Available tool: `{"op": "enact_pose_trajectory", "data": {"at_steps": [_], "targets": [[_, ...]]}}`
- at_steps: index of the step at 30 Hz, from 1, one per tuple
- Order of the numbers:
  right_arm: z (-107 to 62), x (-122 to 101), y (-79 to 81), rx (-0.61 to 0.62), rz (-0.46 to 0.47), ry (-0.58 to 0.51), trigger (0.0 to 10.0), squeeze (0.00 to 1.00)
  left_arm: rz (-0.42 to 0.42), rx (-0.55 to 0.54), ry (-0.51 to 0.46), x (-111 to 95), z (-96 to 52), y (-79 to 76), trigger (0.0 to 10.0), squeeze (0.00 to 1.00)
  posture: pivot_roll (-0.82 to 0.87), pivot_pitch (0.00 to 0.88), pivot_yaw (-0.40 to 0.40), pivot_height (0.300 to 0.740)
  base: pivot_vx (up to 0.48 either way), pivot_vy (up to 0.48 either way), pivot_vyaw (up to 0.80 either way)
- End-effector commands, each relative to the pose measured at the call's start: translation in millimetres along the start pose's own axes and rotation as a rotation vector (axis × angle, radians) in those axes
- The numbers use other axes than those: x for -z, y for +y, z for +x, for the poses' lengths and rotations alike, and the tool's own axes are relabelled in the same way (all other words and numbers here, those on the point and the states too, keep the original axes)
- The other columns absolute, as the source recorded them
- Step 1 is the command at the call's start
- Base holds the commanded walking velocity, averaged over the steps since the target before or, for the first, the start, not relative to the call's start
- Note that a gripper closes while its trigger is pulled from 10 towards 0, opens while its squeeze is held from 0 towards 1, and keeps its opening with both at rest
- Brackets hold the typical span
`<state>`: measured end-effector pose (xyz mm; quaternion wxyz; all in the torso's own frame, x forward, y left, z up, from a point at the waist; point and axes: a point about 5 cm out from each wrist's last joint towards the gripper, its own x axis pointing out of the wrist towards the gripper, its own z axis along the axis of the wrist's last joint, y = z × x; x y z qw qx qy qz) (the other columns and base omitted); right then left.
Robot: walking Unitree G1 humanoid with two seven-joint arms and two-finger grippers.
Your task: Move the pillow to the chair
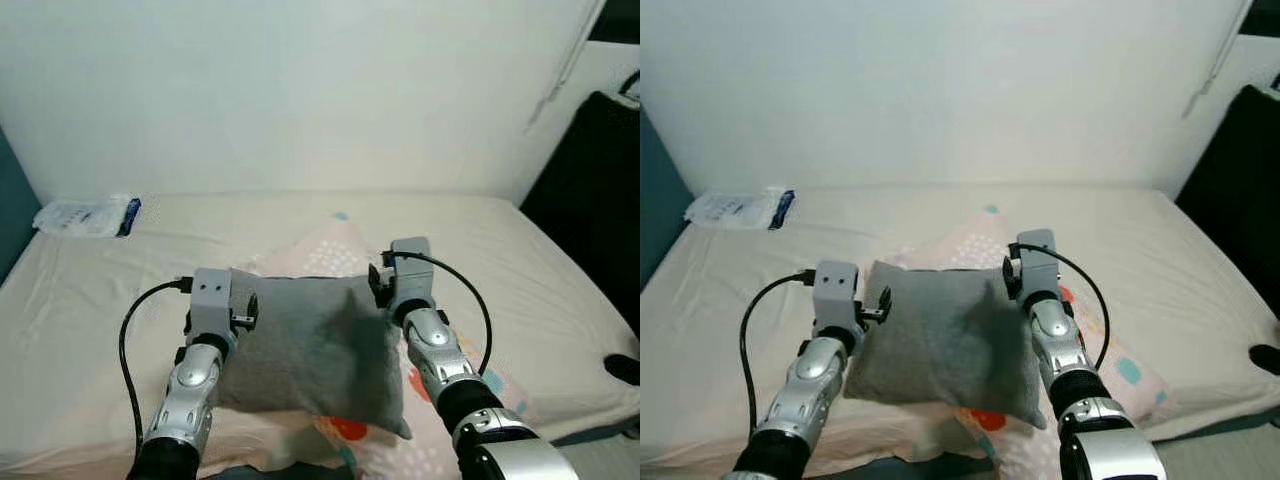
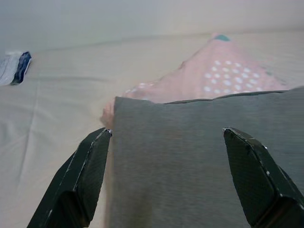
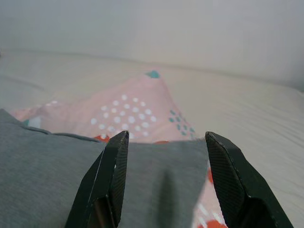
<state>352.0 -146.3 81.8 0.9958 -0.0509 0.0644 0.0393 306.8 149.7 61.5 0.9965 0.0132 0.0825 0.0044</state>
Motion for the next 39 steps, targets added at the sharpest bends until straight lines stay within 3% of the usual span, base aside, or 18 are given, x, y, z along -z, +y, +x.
{"op": "enact_pose_trajectory", "data": {"at_steps": [1, 8, 14, 39], "targets": [[-1.7, 4.4, -1.5, 0.010, 0.012, 0.015, 10.0, 0.00, 0.003, 0.000, 0.029, 5.6, -0.8, -0.3, 10.0, 0.00, 0.00, 0.000, -0.089, 0.707, 0.000, 0.000, 0.00], [-2.1, 5.1, -1.2, 0.011, 0.011, 0.016, 10.0, 0.00, 0.010, 0.017, 0.030, 5.4, -1.0, -1.4, 10.0, 0.00, 0.00, 0.000, -0.087, 0.707, 0.000, 0.000, 0.00], [-2.4, 5.8, -0.8, 0.013, 0.015, 0.017, 10.0, 0.00, 0.003, 0.021, 0.037, 6.4, -1.5, -1.8, 10.0, 0.00, 0.01, 0.000, -0.086, 0.707, 0.000, 0.436, 0.00], [-1.3, 5.3, 0.6, 0.011, 0.020, 0.025, 10.0, 0.00, -0.002, 0.006, 0.018, 2.6, 0.7, 0.5, 10.0, 0.00, 0.01, 0.000, -0.082, 0.707, 0.000, 0.000, 0.00]]}}
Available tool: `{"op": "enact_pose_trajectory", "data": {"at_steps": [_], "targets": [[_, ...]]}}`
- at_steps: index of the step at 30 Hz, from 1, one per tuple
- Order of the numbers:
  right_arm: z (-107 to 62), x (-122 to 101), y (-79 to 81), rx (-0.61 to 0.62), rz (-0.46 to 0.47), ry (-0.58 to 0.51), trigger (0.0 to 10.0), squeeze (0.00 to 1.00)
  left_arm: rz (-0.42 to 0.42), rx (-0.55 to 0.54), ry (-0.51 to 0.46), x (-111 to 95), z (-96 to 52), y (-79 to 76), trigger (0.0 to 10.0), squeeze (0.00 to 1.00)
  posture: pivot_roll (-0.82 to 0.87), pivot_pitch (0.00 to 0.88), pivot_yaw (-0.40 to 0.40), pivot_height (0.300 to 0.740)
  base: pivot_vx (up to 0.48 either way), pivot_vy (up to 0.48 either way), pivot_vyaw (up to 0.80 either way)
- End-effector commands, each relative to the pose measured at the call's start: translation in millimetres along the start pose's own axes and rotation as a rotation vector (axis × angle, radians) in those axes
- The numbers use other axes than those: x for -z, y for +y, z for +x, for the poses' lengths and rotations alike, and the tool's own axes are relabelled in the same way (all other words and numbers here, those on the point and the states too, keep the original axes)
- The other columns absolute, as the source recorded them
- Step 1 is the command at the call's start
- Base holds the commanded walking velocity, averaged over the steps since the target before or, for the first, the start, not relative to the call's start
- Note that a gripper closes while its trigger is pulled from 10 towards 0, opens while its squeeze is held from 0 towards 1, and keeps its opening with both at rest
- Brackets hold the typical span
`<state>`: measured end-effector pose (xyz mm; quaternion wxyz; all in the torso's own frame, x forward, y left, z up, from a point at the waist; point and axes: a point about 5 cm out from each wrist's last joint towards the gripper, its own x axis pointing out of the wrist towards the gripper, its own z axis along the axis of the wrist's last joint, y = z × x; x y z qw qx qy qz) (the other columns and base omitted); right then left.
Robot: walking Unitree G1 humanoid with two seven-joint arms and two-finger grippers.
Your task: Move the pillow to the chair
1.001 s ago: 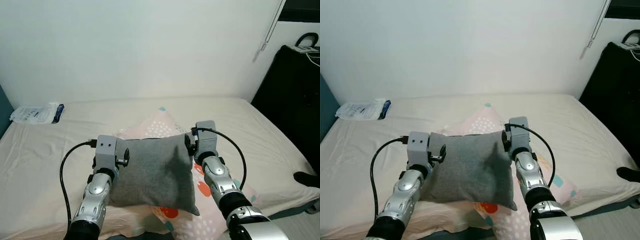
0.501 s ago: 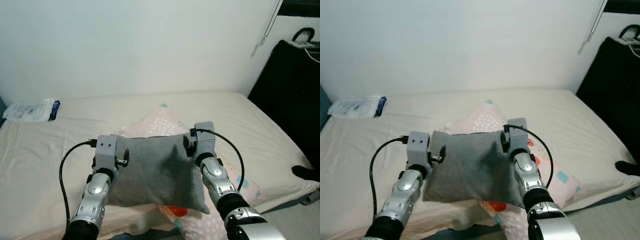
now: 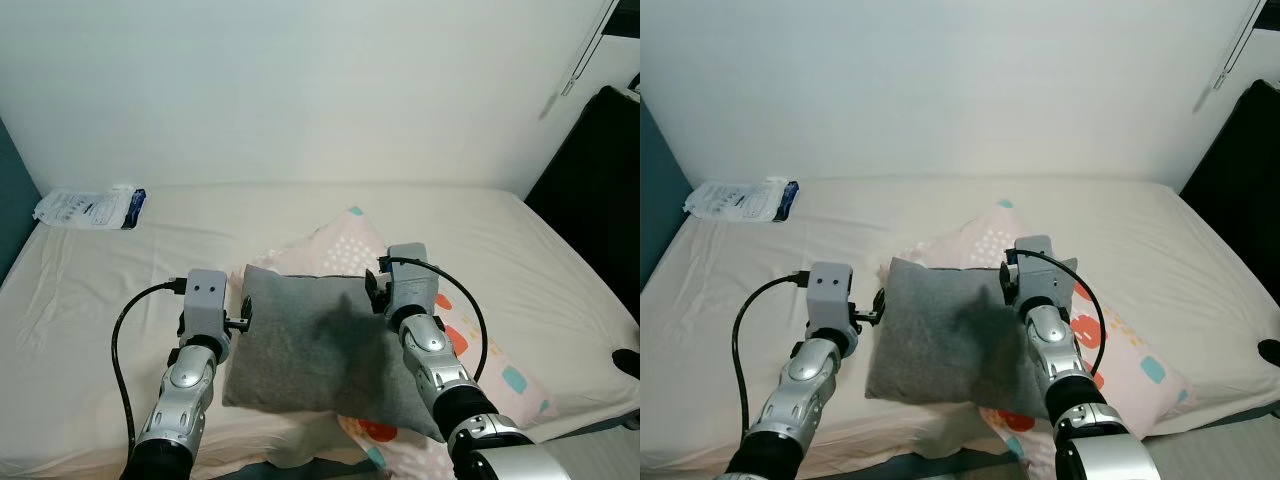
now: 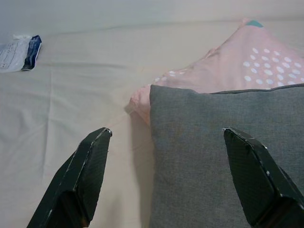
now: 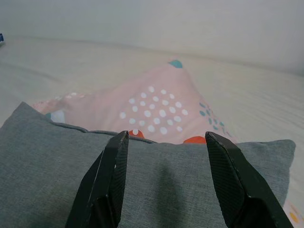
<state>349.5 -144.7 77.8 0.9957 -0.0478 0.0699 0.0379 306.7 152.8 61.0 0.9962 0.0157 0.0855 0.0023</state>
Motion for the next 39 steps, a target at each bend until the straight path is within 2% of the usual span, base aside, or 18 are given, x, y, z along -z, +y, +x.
{"op": "enact_pose_trajectory", "data": {"at_steps": [1, 11, 22, 32, 39], "targets": [[0.5, 1.2, -1.6, 0.009, 0.014, 0.014, 10.0, 0.00, -0.007, 0.003, 0.012, 2.0, 0.7, -2.7, 10.0, 0.00, 0.01, 0.000, -0.082, 0.707, 0.000, 0.000, 0.00], [0.7, 1.8, -1.4, 0.007, 0.033, 0.024, 10.0, 0.00, -0.008, 0.006, 0.015, 2.5, 0.5, -3.2, 10.0, 0.00, 0.00, 0.000, -0.081, 0.693, 0.000, 0.000, 0.00], [0.8, 0.1, -2.6, 0.009, 0.040, 0.015, 10.0, 0.00, -0.010, 0.013, 0.016, 2.5, 0.7, -3.7, 10.0, 0.00, 0.00, 0.000, -0.074, 0.653, 0.000, 0.000, 0.00], [-4.7, -1.9, -11.9, 0.026, 0.034, -0.051, 10.0, 0.00, -0.022, 0.038, 0.013, 2.6, -1.4, -5.3, 10.0, 0.00, 0.00, 0.000, -0.074, 0.653, 0.000, 0.000, 0.00], [-10.3, -2.3, -21.5, 0.061, 0.061, -0.100, 10.0, 0.00, -0.059, 0.109, 0.018, 3.2, -4.9, -8.1, 10.0, 0.00, 0.00, 0.000, -0.072, 0.643, 0.000, 0.000, 0.00]]}}
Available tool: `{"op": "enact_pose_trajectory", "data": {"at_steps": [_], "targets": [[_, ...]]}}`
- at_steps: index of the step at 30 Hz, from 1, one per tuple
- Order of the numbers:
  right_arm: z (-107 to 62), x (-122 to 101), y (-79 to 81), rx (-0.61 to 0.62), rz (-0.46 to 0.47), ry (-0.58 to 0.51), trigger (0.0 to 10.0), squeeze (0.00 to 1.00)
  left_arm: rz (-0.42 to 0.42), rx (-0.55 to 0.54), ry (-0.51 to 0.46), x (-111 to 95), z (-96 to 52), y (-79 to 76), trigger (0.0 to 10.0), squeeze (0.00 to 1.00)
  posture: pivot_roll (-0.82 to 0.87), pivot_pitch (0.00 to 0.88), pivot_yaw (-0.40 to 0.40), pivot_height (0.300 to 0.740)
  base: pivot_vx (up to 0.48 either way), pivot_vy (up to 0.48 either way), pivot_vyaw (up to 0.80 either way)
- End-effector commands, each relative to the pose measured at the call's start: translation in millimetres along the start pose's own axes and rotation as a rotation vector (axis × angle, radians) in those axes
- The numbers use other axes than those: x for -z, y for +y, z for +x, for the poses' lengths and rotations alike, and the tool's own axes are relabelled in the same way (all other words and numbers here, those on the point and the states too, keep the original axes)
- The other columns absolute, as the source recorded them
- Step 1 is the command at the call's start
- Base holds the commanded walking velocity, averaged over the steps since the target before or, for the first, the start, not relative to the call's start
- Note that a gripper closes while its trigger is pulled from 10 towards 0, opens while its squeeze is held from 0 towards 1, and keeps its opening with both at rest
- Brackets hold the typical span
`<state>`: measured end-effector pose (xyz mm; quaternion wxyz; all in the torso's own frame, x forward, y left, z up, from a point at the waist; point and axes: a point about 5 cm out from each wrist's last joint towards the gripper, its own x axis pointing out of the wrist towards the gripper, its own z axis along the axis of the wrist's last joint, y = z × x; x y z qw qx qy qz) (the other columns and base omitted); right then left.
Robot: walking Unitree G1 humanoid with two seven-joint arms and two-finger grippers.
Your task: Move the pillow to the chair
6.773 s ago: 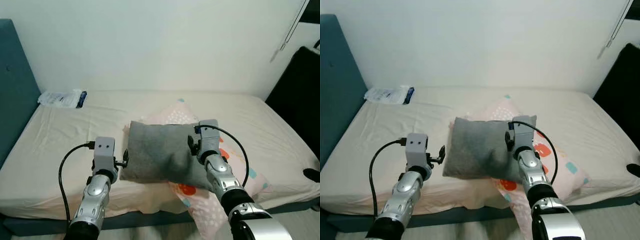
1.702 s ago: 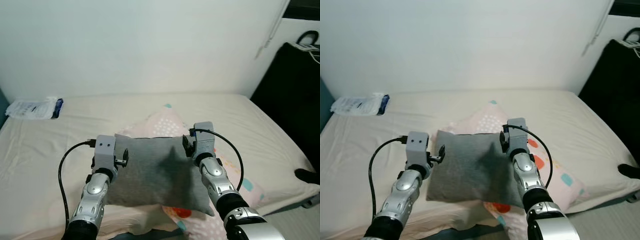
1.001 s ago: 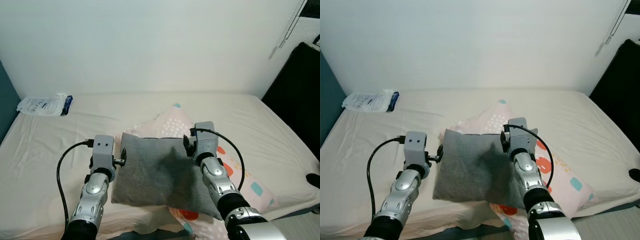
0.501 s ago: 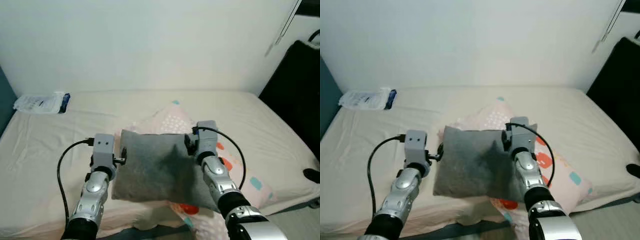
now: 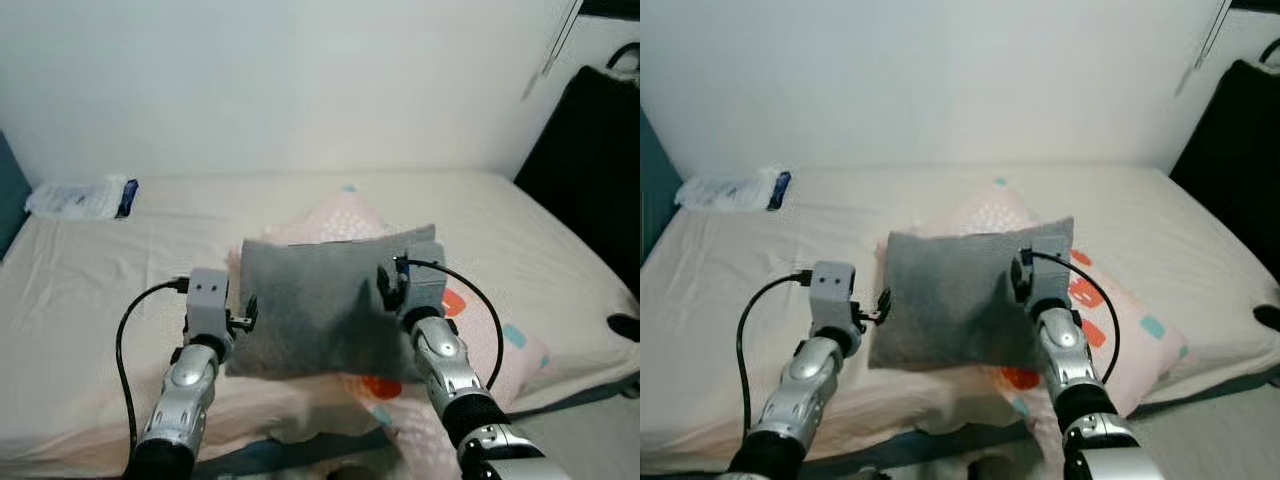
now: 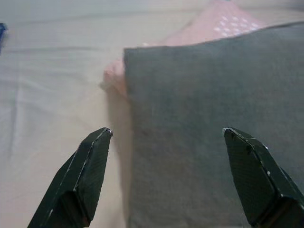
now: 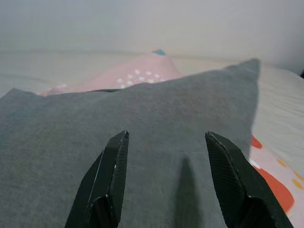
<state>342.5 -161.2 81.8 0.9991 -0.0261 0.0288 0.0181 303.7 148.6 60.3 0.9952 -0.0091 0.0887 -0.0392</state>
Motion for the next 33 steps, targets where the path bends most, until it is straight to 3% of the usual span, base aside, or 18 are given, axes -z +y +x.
{"op": "enact_pose_trajectory", "data": {"at_steps": [1, 8, 17, 20, 21, 23, 24, 25, 33], "targets": [[-1.3, -1.4, -5.3, 0.021, 0.018, -0.018, 10.0, 0.00, -0.017, 0.022, 0.012, 2.2, -1.6, -3.9, 10.0, 0.00, 0.00, 0.000, -0.072, 0.643, 0.000, 0.000, 0.00], [-3.3, -2.1, -10.4, 0.055, 0.027, -0.037, 10.0, 0.00, -0.025, 0.068, 0.004, 0.0, -2.7, -5.6, 10.0, 0.00, 0.00, 0.000, -0.070, 0.629, 0.000, 0.000, 0.00], [-1.2, 3.5, -27.1, 0.170, 0.065, 0.037, 10.0, 0.00, -0.034, 0.065, 0.005, -0.2, -4.3, -3.3, 10.0, 0.00, 0.00, 0.000, -0.074, 0.629, 0.000, 0.000, 0.00], [-1.6, 3.9, -34.3, 0.212, 0.137, 0.039, 10.0, 0.00, -0.037, 0.064, 0.005, -0.6, -4.8, -1.9, 10.0, 0.00, 0.00, 0.000, -0.075, 0.629, 0.000, 0.000, 0.00], [-2.1, 1.6, -38.4, 0.227, 0.215, 0.012, 10.0, 0.00, -0.040, 0.064, 0.005, -1.0, -5.1, -1.2, 10.0, 0.00, 0.00, 0.000, -0.076, 0.629, 0.000, 0.000, 0.00], [-2.3, 0.3, -39.8, 0.228, 0.243, -0.004, 10.0, 0.00, -0.040, 0.063, 0.005, -1.1, -5.2, -1.0, 10.0, 0.00, 0.00, 0.000, -0.076, 0.629, 0.000, 0.000, 0.00], [-3.0, -1.3, -41.3, 0.230, 0.266, -0.024, 10.0, 0.42, -0.046, 0.063, 0.004, -1.2, -5.2, -0.8, 10.0, 0.00, 0.00, 0.000, -0.078, 0.629, 0.000, 0.000, 0.00], [-3.8, -1.9, -42.9, 0.236, 0.274, -0.034, 10.0, 1.00, -0.053, 0.064, 0.005, -1.1, -5.4, -0.6, 10.0, 0.00, 0.00, 0.000, -0.079, 0.629, 0.000, 0.000, 0.00], [-11.6, 4.9, -55.7, 0.316, 0.310, -0.029, 10.0, 1.00, -0.087, 0.095, 0.026, 1.7, -8.5, 1.2, 10.0, 0.00, 0.00, 0.000, -0.081, 0.629, 0.000, 0.000, 0.00]]}}
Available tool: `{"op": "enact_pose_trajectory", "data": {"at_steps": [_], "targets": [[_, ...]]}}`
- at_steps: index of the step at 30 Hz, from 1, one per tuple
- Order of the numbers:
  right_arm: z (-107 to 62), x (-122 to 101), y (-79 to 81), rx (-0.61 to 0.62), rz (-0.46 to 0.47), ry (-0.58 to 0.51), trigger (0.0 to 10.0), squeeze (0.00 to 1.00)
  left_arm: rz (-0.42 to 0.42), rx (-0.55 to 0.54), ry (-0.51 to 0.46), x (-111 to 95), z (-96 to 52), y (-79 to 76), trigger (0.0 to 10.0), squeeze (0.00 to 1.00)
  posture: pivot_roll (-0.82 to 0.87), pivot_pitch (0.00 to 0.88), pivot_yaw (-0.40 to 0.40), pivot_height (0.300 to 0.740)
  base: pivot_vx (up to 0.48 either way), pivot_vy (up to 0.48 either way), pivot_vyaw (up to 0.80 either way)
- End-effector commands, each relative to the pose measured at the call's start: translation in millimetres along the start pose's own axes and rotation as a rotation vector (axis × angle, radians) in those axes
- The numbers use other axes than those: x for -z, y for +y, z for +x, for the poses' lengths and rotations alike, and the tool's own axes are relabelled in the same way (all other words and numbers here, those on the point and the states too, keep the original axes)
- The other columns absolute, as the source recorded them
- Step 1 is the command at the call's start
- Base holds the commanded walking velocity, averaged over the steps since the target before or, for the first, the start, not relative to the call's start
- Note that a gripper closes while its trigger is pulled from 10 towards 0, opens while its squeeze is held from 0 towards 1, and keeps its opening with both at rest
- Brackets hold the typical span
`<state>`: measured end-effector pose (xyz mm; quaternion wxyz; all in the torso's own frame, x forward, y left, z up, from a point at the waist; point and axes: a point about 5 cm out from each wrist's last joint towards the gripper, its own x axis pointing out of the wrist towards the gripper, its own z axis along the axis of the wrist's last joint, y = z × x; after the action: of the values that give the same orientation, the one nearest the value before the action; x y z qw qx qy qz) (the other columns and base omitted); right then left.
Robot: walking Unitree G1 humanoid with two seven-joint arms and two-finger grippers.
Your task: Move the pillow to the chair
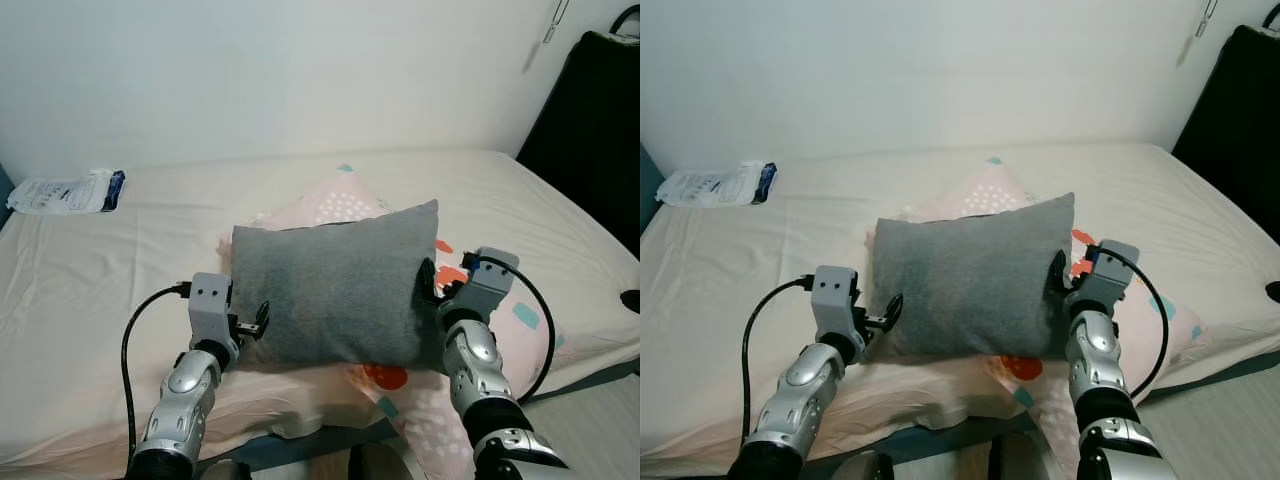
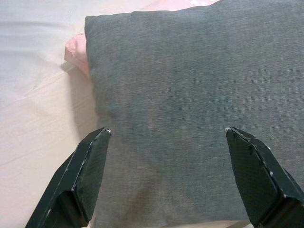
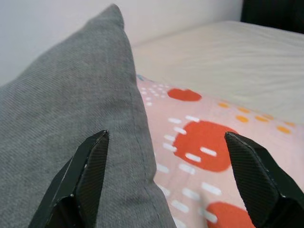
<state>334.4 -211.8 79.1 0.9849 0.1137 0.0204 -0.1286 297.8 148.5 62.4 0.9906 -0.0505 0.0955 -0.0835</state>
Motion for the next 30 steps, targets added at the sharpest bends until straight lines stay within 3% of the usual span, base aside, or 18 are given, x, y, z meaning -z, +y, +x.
{"op": "enact_pose_trajectory", "data": {"at_steps": [1, 11, 12, 14, 20, 24, 27, 30], "targets": [[-0.2, -2.0, -6.6, 0.027, 0.034, -0.010, 10.0, 1.00, -0.013, -0.004, 0.012, 2.0, -2.5, 2.9, 10.0, 0.00, 0.00, 0.000, -0.082, 0.629, 0.000, 0.000, 0.00], [1.9, 4.6, 0.6, -0.087, 0.060, 0.055, 10.0, 1.00, -0.006, -0.025, -0.001, -1.7, -2.1, 6.8, 10.0, 0.00, 0.01, 0.000, -0.086, 0.629, 0.000, 0.000, 0.00], [2.6, 6.8, 7.3, -0.166, 0.098, 0.087, 10.0, 1.00, -0.004, -0.032, -0.004, -3.0, -2.3, 8.4, 10.0, 0.00, 0.01, 0.000, -0.087, 0.629, 0.000, 0.000, 0.00], [2.6, 7.0, 8.8, -0.182, 0.108, 0.091, 10.0, 1.00, -0.004, -0.033, -0.004, -3.3, -2.3, 8.7, 10.0, 0.00, 0.01, 0.000, -0.087, 0.629, 0.000, 0.000, 0.00], [0.5, 18.0, 19.5, -0.295, 0.327, 0.212, 10.0, 1.00, -0.004, -0.039, -0.006, -4.0, -1.8, 9.3, 10.0, 0.00, 0.01, 0.000, -0.089, 0.629, 0.000, 0.000, 0.00], [-6.2, 35.3, 12.5, -0.258, 0.292, 0.330, 10.0, 1.00, 0.006, -0.033, -0.007, -4.1, -2.0, 7.3, 10.0, 0.00, 0.01, 0.000, -0.094, 0.629, 0.000, 0.000, 0.00], [-7.3, 37.5, 10.6, -0.251, 0.292, 0.344, 10.0, 1.00, 0.007, -0.032, -0.006, -3.8, -2.2, 6.9, 10.0, 0.00, 0.01, 0.000, -0.095, 0.629, 0.000, 0.000, 0.00], [-9.7, 43.0, 4.2, -0.216, 0.401, 0.384, 10.0, 1.00, 0.012, -0.030, -0.002, -2.2, -2.9, 5.8, 10.0, 0.00, 0.02, 0.000, -0.099, 0.629, 0.000, 0.000, 0.00]]}}
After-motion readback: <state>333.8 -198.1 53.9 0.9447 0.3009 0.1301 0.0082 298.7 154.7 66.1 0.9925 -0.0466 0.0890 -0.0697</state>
